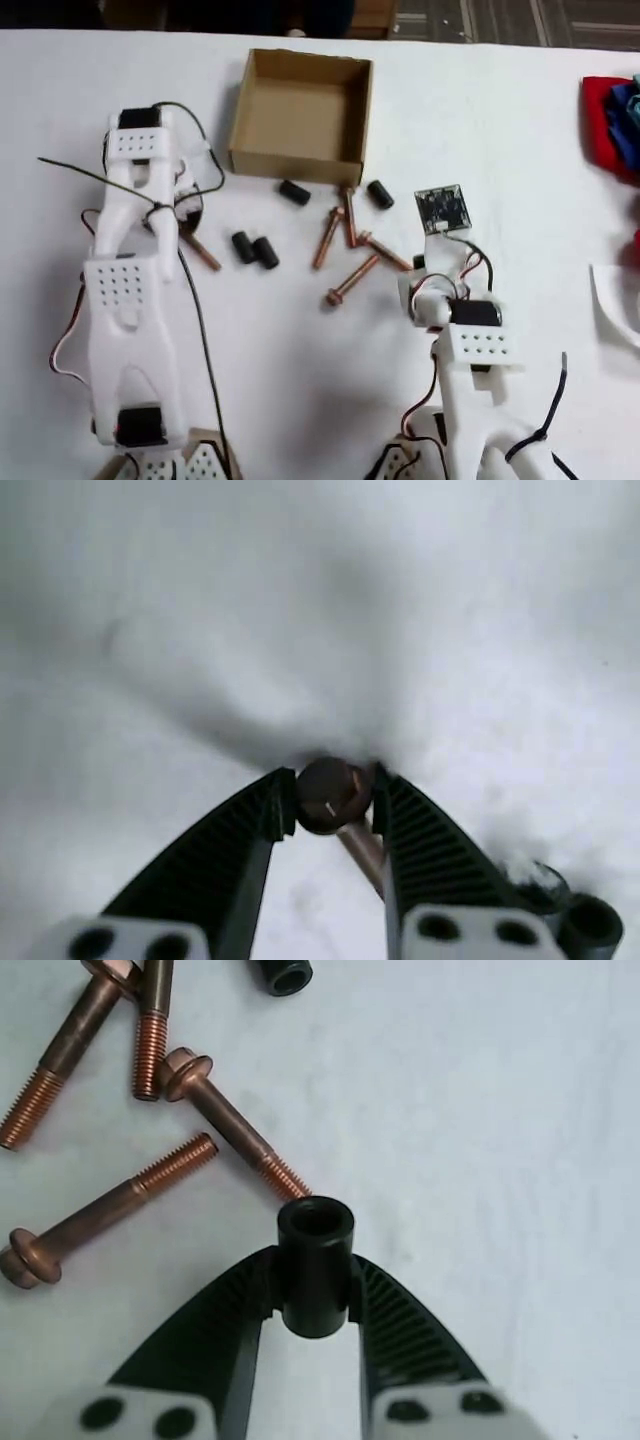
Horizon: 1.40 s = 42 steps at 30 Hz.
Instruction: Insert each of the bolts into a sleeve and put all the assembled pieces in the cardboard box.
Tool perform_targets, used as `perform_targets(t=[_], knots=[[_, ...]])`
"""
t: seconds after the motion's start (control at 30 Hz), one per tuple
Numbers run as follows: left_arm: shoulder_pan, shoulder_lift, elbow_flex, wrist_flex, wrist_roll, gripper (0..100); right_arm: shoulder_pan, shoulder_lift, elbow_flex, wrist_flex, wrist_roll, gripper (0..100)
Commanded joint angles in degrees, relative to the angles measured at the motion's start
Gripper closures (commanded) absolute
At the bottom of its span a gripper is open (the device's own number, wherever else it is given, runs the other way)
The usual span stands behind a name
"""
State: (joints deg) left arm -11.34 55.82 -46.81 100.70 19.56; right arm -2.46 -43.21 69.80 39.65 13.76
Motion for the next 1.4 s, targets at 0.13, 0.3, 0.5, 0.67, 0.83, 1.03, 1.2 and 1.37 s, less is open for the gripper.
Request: perform_targets(t=[0.13, 0.3, 0.5, 0.67, 0.83, 1.03, 1.2, 1.37], knots=[[3.16, -7.56, 3.65, 1.76, 0.62, 83, -0.57, -1.89, -0.35, -0.92, -0.35, 97.8], [3.16, -15.91, 20.09, 1.67, 0.70, 83, -0.57, -1.89, -0.35, -0.92, -0.35, 97.8], [1.93, -18.64, 27.91, -5.36, 0.79, 83, -0.57, -1.89, -0.35, -0.92, -0.35, 97.8], [1.14, -18.64, 27.91, -11.69, 0.79, 83, -0.57, -1.89, -0.35, -0.75, -0.35, 97.8], [-0.88, -18.64, 27.91, -15.56, 2.46, 83, -0.57, -1.89, -0.35, -0.75, -0.35, 97.8], [-2.29, -18.29, 28.35, -19.60, 2.90, 83, -0.57, -1.89, -0.35, -0.66, -0.35, 97.8], [-1.58, -13.54, 25.36, -22.42, 3.16, 83, -0.57, -1.89, -0.35, -0.66, -0.35, 97.8], [0.88, -7.82, 16.13, -16.35, 3.16, 91, -0.57, -1.89, -0.35, -0.75, -0.35, 97.8]])
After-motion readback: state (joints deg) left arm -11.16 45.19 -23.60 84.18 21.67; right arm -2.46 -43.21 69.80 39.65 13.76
